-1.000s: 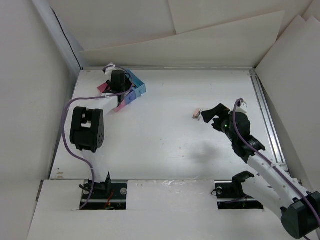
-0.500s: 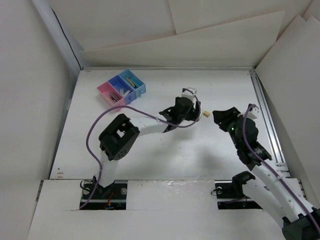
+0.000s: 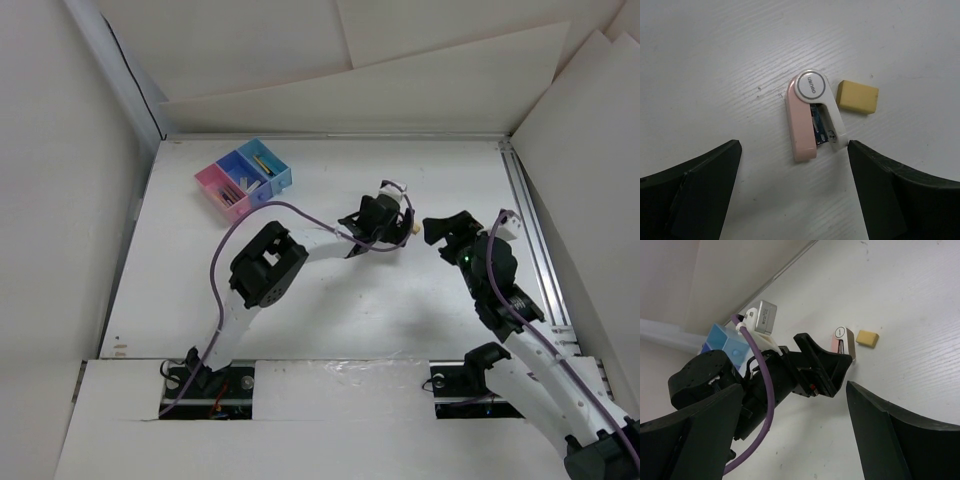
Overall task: Sort the stationery into containers
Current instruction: Pick up the stationery from the center of the board.
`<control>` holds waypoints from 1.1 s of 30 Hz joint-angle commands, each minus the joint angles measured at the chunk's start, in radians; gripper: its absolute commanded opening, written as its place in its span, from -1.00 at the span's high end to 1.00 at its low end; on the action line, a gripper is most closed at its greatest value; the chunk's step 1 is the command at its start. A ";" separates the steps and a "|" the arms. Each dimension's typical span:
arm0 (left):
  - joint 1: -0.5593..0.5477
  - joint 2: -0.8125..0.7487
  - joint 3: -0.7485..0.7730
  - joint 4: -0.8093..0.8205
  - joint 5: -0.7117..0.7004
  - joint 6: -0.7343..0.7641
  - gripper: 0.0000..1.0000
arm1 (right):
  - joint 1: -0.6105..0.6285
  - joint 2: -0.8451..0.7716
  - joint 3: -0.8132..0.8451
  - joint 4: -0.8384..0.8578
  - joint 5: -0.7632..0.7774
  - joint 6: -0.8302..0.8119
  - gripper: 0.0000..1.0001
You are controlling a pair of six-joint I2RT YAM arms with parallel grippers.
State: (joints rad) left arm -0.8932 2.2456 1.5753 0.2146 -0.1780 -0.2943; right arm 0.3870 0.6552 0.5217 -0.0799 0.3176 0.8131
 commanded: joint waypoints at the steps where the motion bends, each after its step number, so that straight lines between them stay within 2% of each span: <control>1: -0.018 0.022 0.055 -0.017 0.015 0.029 -0.70 | -0.004 -0.009 -0.002 0.008 0.001 0.008 -0.81; 6: -0.018 0.068 0.141 -0.044 0.034 0.029 -0.49 | -0.004 0.000 -0.002 0.026 -0.020 0.008 -0.81; 9: -0.018 0.081 0.150 -0.054 0.052 0.029 -0.49 | -0.004 0.012 -0.002 0.026 -0.029 -0.002 -0.81; 13: -0.018 0.104 0.169 -0.043 0.061 0.020 -0.37 | -0.004 0.024 -0.002 0.035 -0.051 -0.002 -0.81; 14: -0.018 0.105 0.169 -0.052 0.061 0.020 -0.20 | -0.004 0.035 -0.002 0.035 -0.051 -0.002 -0.81; 17: -0.018 0.124 0.180 -0.052 0.042 0.020 -0.06 | -0.004 0.035 -0.002 0.035 -0.051 -0.002 -0.81; 18: -0.018 0.124 0.180 -0.061 0.028 0.029 0.15 | -0.004 0.035 -0.002 0.035 -0.051 -0.002 -0.81; 20: -0.018 0.124 0.170 -0.072 0.009 0.029 0.29 | -0.004 0.026 -0.002 0.035 -0.051 -0.002 -0.81; 21: -0.018 0.109 0.155 -0.072 -0.011 0.029 0.36 | -0.004 0.017 -0.002 0.035 -0.051 -0.011 -0.81; 22: -0.018 0.070 0.132 -0.054 -0.023 0.029 0.52 | -0.004 0.017 -0.002 0.035 -0.051 -0.011 -0.81; 24: -0.018 0.016 0.037 -0.017 -0.043 0.029 0.65 | -0.004 0.007 -0.002 0.035 -0.051 -0.011 -0.81; 33: 0.042 -0.272 -0.191 0.055 -0.063 -0.045 0.62 | -0.004 -0.011 -0.002 0.035 -0.061 -0.011 -0.81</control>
State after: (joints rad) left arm -0.8848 2.1368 1.4261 0.2279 -0.2111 -0.3023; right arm 0.3870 0.6594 0.5205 -0.0784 0.2722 0.8120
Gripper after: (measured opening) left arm 0.283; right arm 0.902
